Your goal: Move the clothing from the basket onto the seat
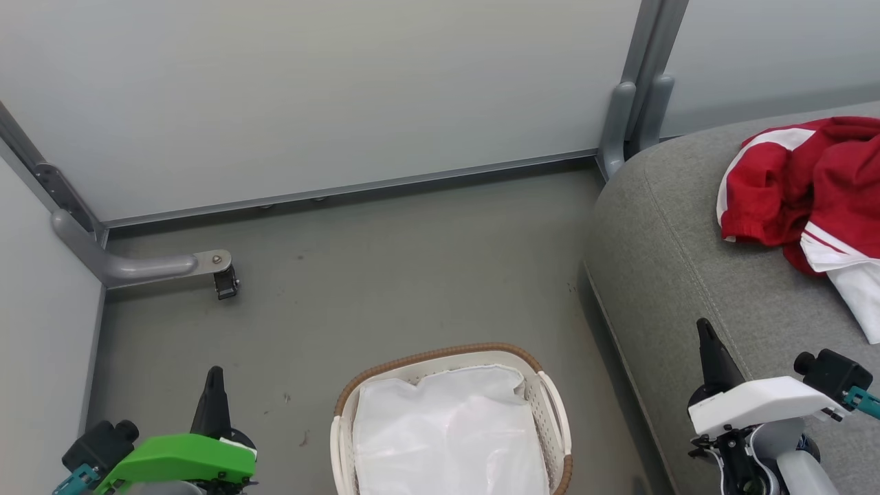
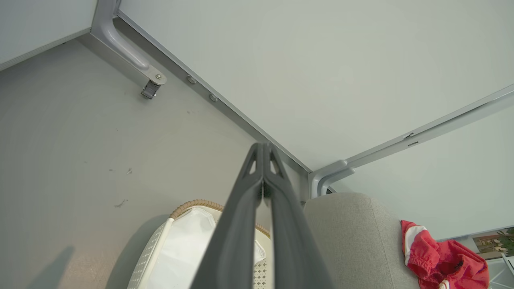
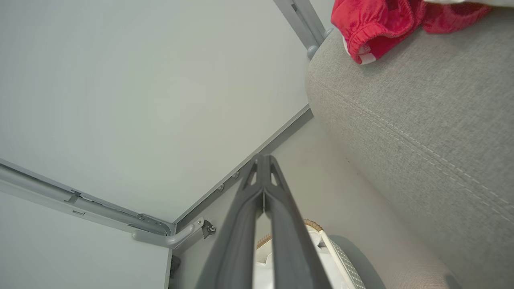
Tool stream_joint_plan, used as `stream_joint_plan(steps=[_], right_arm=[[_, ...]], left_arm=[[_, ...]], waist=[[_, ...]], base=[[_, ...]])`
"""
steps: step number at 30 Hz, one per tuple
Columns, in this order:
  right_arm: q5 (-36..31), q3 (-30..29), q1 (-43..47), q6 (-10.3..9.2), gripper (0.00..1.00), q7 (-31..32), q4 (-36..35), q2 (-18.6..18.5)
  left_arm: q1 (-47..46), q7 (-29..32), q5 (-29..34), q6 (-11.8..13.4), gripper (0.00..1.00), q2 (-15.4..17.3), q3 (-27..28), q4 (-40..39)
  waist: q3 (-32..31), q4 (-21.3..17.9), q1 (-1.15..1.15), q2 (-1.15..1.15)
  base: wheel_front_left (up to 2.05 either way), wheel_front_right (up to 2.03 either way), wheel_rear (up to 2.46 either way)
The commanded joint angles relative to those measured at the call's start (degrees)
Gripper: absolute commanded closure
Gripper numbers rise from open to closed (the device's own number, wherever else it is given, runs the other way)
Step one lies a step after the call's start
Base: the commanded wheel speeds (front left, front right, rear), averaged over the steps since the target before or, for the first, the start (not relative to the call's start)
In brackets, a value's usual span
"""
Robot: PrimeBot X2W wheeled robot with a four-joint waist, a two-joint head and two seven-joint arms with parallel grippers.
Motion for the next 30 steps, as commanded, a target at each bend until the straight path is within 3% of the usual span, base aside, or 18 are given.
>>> stream_joint_plan(steps=[1, 30], right_arm=[[1.89, -0.39, -0.23, -0.03, 1.0, 0.47, -0.94, -0.34], [20.85, -2.36, 0.19, -0.04, 1.0, 5.32, -2.22, -0.48]], left_arm=[[-1.85, 0.35, -1.54, -0.33, 1.0, 0.14, 0.4, -0.92], [-3.05, 5.19, -18.0, -1.39, 1.0, 0.17, 3.3, -2.42]], waist=[[-0.02, 0.02, 0.0, 0.0], [-0.41, 0.37, 0.0, 0.0]], base=[[0.0, 0.0, 0.0], [0.0, 0.0, 0.0]])
